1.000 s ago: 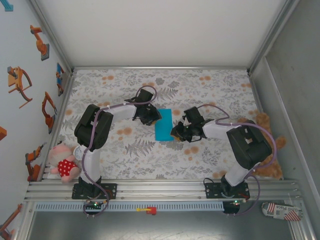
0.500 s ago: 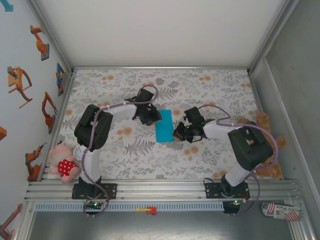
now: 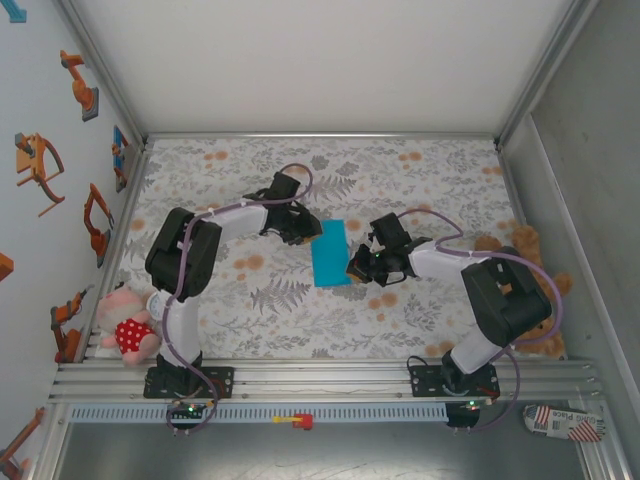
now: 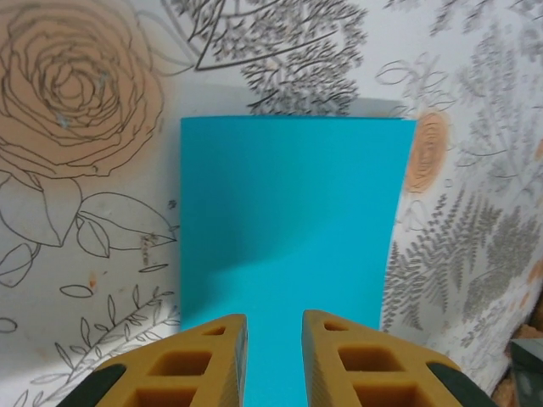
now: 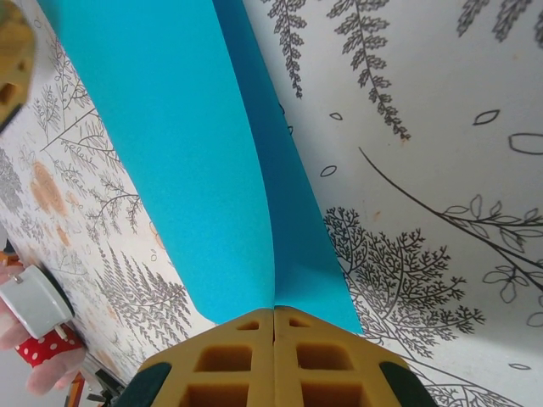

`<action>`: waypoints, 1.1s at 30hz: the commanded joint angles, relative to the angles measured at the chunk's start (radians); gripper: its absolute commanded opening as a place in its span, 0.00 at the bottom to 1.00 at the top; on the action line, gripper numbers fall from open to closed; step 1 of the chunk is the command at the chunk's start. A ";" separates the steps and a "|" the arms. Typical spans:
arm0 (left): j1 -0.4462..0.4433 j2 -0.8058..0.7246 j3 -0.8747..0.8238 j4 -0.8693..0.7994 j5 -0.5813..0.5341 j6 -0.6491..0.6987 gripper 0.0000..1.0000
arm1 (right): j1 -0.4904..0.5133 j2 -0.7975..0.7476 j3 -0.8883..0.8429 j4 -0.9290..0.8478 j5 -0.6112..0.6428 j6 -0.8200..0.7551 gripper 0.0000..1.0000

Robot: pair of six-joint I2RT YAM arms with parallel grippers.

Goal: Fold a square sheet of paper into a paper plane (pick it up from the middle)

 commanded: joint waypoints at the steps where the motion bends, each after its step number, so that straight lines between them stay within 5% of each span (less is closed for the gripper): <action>1: 0.003 0.031 0.025 -0.032 0.019 0.029 0.25 | 0.005 -0.027 0.012 0.027 -0.020 -0.016 0.00; 13: 0.003 0.058 0.025 -0.080 -0.006 0.038 0.21 | 0.021 0.076 0.073 0.219 -0.102 0.012 0.00; 33: 0.003 0.069 0.017 -0.106 -0.034 0.047 0.17 | 0.058 0.233 0.148 0.366 -0.035 0.088 0.00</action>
